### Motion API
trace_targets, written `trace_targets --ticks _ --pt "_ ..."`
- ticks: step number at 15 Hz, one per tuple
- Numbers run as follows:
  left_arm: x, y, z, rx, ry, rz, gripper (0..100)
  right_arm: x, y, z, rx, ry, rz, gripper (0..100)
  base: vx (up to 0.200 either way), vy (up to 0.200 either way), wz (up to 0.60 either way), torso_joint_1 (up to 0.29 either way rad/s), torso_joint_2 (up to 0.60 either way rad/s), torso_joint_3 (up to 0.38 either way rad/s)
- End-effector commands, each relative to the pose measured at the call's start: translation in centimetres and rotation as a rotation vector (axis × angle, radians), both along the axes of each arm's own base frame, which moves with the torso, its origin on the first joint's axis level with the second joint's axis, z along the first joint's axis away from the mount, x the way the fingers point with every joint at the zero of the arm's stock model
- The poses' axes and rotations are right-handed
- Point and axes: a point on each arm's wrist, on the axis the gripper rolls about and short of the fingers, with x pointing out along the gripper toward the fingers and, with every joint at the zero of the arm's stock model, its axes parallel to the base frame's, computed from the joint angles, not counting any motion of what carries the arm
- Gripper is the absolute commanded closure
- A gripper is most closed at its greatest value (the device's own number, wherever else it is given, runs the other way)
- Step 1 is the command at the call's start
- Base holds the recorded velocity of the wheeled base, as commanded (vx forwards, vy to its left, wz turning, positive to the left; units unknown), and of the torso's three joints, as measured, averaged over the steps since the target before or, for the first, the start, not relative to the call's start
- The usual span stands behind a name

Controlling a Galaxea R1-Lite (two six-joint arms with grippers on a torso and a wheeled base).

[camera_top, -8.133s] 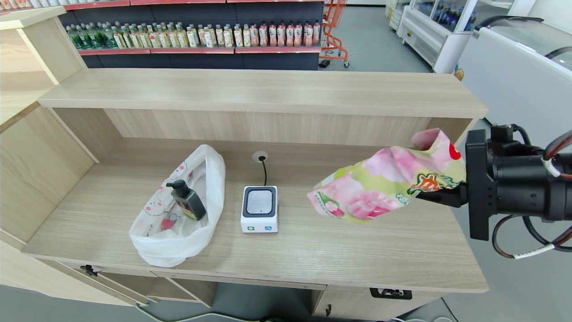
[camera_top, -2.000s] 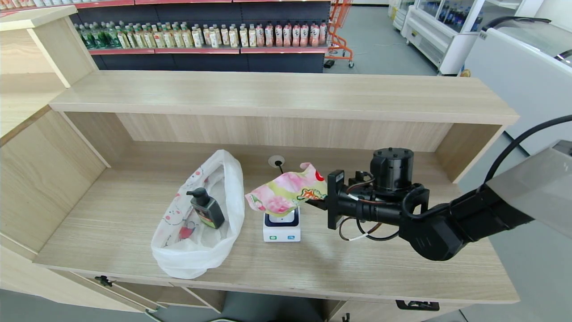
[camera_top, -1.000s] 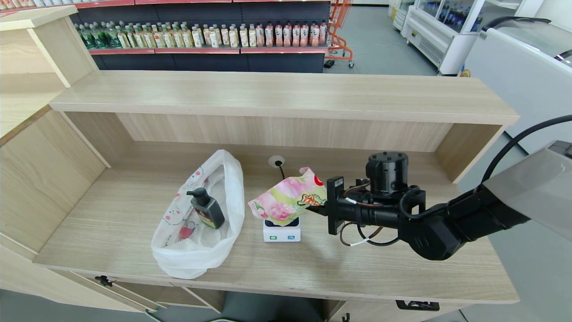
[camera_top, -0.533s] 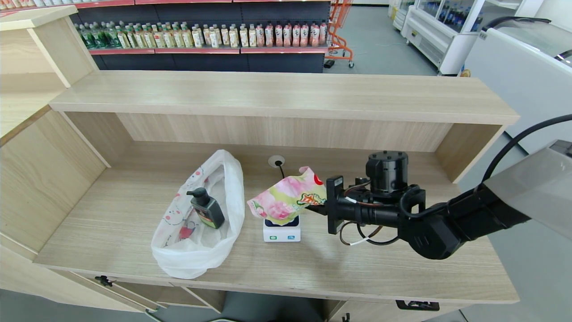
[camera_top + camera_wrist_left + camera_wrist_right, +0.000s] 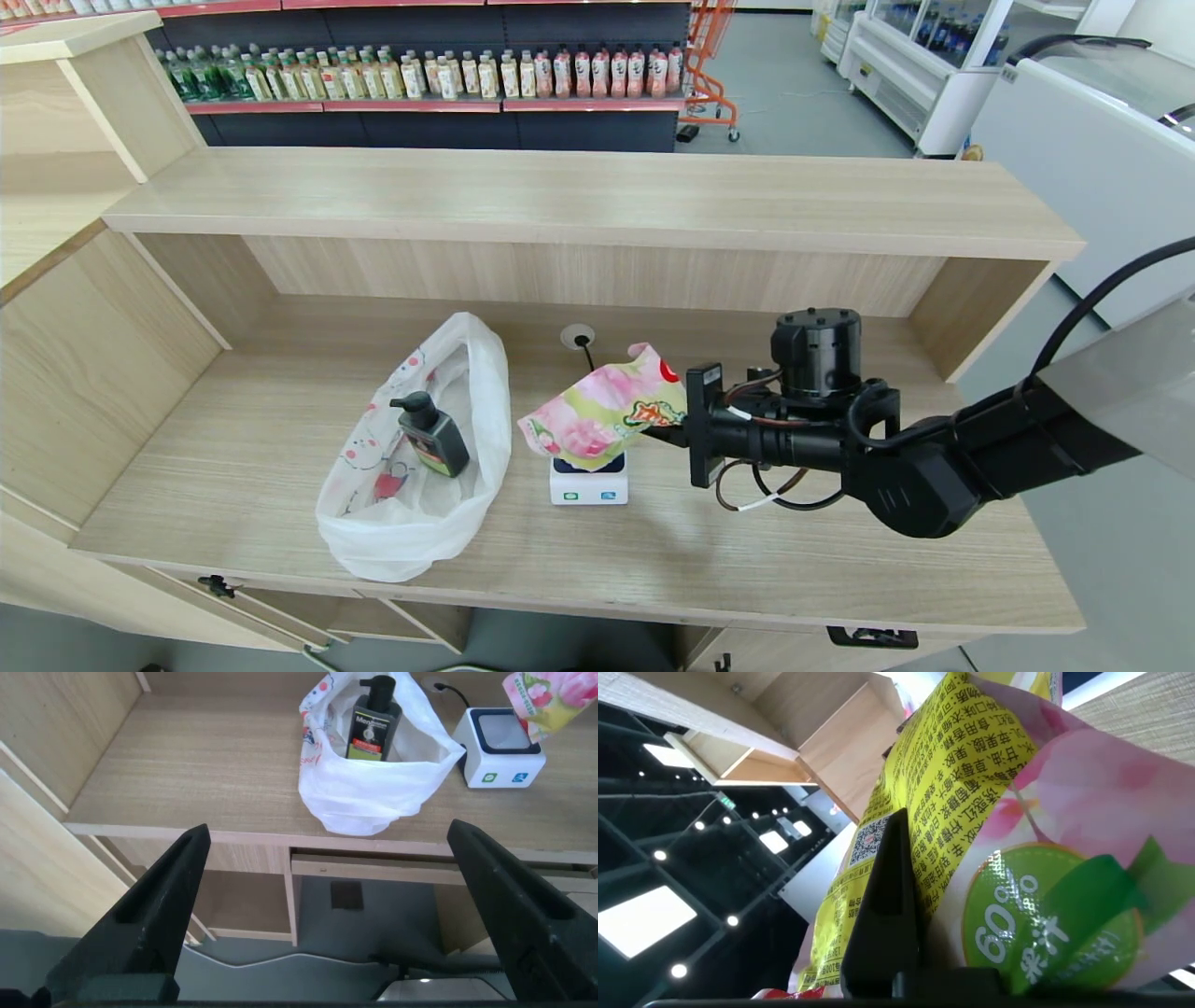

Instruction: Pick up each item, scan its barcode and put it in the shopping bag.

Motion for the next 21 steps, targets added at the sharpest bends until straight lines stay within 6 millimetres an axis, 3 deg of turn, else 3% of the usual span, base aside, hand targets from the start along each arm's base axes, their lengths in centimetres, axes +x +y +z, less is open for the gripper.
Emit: trace_targets --ticks 1,21 --pt "0.00 0.00 0.00 0.000 0.000 0.000 0 -0.09 -0.03 0.05 0.001 -0.001 0.002 100 0.000 0.000 0.00 0.000 0.00 0.000" --pt "0.00 0.00 0.00 0.001 0.000 0.000 0 -0.17 -0.08 -0.01 -0.001 0.000 -0.001 100 0.000 0.000 0.00 0.000 0.00 0.000"
